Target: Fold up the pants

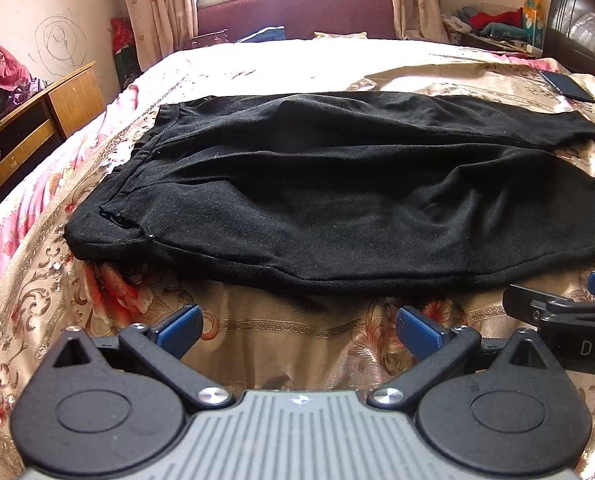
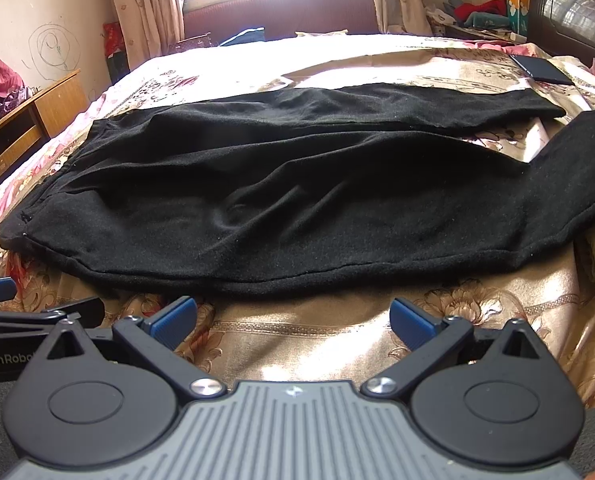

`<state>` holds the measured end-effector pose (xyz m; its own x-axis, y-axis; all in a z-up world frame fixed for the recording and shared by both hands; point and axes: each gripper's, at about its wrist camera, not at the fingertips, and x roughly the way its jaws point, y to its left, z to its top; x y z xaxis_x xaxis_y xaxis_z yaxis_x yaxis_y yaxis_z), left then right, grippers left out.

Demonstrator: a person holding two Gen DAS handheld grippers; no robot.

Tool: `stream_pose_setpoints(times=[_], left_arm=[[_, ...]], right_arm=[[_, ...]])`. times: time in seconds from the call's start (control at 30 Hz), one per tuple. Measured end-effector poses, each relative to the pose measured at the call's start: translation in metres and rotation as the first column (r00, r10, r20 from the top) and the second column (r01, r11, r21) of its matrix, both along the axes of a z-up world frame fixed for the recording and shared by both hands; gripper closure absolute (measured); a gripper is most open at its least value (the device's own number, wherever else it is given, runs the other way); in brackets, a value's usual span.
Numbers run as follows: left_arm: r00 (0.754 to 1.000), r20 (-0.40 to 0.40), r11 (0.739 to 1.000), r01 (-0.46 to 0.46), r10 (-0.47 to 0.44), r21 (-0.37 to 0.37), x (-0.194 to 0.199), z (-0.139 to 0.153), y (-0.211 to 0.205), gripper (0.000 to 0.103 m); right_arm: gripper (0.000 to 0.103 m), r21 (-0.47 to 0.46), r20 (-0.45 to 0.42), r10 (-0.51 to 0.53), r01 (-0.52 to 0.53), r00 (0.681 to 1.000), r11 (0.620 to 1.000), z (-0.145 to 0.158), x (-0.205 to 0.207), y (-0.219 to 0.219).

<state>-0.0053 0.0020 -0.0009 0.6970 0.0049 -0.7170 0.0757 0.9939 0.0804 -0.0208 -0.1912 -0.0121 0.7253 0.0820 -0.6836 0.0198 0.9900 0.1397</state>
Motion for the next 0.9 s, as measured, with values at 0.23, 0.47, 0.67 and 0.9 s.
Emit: stream_pose_setpoints(times=[0.23,0.47,0.67,0.9], left_arm=[[0.999,0.028,0.996,-0.031,0.034,-0.089,0.008,0.017,0.040,0.000],[0.984,0.097,0.989,-0.144,0.147,-0.038,0.033,0.017,0.130,0.000],[0.987,0.131,0.996,-0.089,0.088,0.001,0.073,0.007,0.181,0.000],[0.996,0.089,1.000,0.011,-0.012,0.014,0.121,-0.024,0.207,0.000]], right_arm=[[0.001,-0.020,0.089,0.087,-0.086,0.992,0.996,0.024,0.008,0.023],[0.001,-0.064,0.100,0.303,-0.298,0.948,0.952,0.028,0.049,0.093],[0.001,-0.099,0.069,0.510,-0.503,0.857,0.859,0.015,0.082,0.164],[0.002,-0.113,0.013,0.621,-0.616,0.783,0.779,-0.012,0.112,0.219]])
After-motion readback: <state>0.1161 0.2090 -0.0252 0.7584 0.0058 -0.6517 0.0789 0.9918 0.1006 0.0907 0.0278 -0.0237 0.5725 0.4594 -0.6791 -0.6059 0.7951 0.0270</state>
